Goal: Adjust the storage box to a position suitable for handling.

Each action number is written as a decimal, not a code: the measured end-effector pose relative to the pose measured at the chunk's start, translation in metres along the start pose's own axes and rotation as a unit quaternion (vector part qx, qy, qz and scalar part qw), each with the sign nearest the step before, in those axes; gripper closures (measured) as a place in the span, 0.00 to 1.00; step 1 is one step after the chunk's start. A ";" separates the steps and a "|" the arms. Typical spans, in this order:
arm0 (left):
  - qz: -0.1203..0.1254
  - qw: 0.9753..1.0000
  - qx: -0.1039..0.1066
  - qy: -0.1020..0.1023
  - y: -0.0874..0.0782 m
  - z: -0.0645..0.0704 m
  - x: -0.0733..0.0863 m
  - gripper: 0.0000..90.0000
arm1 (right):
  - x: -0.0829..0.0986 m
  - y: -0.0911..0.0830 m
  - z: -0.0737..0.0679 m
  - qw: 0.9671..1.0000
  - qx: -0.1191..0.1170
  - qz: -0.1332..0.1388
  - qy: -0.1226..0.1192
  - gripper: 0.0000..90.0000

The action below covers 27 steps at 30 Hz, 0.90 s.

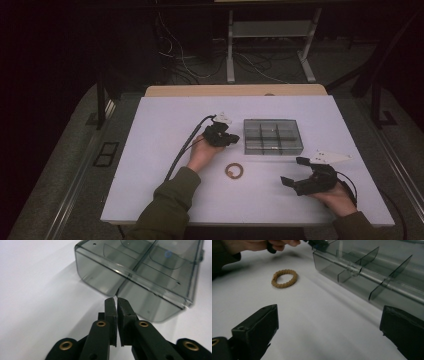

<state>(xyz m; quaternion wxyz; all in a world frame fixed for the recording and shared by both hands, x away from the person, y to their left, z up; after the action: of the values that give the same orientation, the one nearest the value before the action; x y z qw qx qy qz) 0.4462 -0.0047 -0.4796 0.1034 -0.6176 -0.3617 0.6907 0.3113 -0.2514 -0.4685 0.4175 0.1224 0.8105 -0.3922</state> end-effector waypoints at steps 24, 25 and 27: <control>0.047 0.997 -0.053 -0.010 -0.100 0.037 0.053 0.30 | -0.067 0.031 0.017 1.000 -0.015 -0.012 -0.004 0.65; 0.048 0.997 -0.055 -0.010 -0.103 0.038 0.055 0.28 | -0.071 0.033 0.020 1.000 -0.011 -0.014 -0.006 0.69; 0.046 0.997 -0.062 -0.010 -0.111 0.042 0.065 0.22 | -0.076 0.036 0.023 1.000 -0.009 -0.016 -0.002 0.73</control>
<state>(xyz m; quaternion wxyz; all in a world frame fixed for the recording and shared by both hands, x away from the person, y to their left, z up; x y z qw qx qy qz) 0.3595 0.0969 -0.4616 0.0291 -0.6317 -0.3760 0.6773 0.3906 -0.2351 -0.4368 0.4135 0.1049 0.8151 -0.3920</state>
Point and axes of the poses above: each handheld gripper's, and its own axes: y roughly forward along the jaws, x roughly out of its underside, z roughly to its right, the point moved 6 cm from there along y, roughly forward along the jaws, and after that the axes turned 13 degrees about y, right-handed, at the moved point
